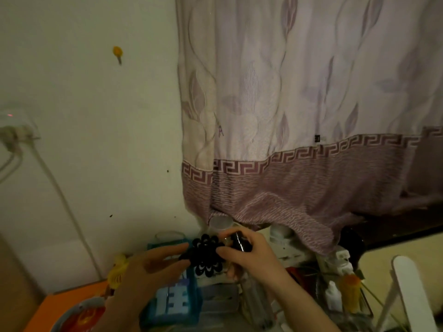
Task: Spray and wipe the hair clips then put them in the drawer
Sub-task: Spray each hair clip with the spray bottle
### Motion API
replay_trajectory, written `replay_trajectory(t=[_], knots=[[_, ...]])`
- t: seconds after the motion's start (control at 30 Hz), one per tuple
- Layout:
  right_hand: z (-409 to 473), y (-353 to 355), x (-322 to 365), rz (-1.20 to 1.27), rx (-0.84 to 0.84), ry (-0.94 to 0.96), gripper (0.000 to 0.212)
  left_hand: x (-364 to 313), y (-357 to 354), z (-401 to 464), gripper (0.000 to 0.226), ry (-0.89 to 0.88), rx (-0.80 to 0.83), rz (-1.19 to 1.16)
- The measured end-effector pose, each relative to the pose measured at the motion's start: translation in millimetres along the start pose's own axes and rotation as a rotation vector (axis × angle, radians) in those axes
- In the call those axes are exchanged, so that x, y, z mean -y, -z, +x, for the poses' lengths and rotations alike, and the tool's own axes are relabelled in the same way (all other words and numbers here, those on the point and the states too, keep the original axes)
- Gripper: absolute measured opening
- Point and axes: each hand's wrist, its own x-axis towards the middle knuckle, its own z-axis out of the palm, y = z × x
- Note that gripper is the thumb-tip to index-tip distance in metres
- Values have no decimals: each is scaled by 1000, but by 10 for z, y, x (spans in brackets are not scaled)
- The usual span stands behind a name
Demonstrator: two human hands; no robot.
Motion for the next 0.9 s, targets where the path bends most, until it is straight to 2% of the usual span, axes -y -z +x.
replay_trajectory(t=[0.27, 0.43, 0.57, 0.77, 0.9], knots=[[36, 6, 291, 36, 15, 97, 25, -411, -15, -64, 37, -229, -16, 57], [37, -35, 447, 120, 8, 127, 41, -591, -35, -76, 35, -392, -12, 79], [40, -50, 559, 142, 9, 145, 41, -714, -44, -73, 32, -506, -16, 164], [49, -67, 671, 113, 30, 239, 38, -818, -32, -36, 33, -642, -124, 265], [71, -69, 732, 123, -13, 318, 46, -875, -13, -38, 38, -718, -207, 247]])
